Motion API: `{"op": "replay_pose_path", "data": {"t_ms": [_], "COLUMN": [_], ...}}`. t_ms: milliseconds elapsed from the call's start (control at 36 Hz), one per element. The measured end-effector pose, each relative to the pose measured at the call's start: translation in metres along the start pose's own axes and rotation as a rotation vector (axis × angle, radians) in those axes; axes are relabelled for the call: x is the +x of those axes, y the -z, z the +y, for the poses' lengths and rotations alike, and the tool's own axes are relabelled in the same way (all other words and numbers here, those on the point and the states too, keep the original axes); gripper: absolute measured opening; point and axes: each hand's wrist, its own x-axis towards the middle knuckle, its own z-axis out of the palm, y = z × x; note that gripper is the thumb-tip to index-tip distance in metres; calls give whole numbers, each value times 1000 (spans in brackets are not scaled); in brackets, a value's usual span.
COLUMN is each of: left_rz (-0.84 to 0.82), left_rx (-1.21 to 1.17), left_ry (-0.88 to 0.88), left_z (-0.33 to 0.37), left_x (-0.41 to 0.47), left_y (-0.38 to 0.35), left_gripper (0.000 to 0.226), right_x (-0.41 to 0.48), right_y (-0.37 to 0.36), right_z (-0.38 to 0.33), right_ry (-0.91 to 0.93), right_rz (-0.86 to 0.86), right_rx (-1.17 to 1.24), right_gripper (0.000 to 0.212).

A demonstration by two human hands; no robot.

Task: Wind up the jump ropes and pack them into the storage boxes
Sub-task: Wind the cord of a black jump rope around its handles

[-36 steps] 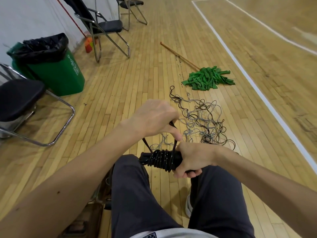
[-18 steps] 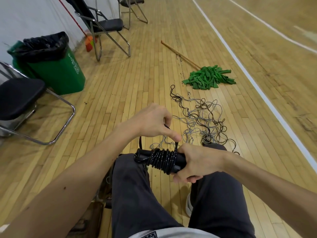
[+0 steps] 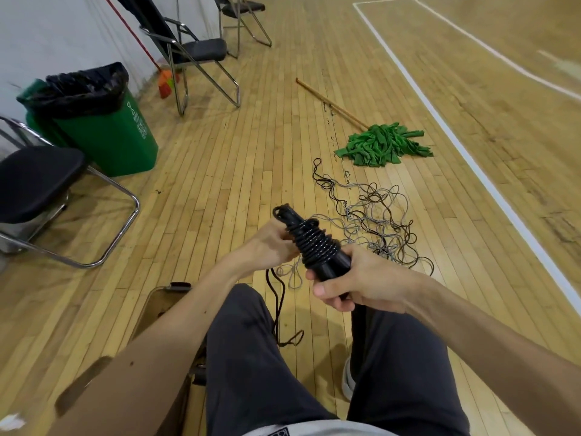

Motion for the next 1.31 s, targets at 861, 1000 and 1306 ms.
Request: {"op": "replay_pose_path", "data": {"t_ms": [861, 1000, 1306], "left_rz": [-148, -100, -40], "left_rx": [296, 457, 968], "left_ry": [50, 19, -158], "left_z": [6, 12, 38], "left_x": [-22, -24, -31], "left_y": [-18, -16, -35], "left_gripper": [29, 26, 24], "right_x": [12, 15, 22], "right_y": [53, 61, 64], "right_z": [28, 33, 37], "right_ry": [-78, -95, -175], "right_rz": [413, 486, 599], "right_rx": [87, 15, -277], "right_gripper": [26, 31, 29]}}
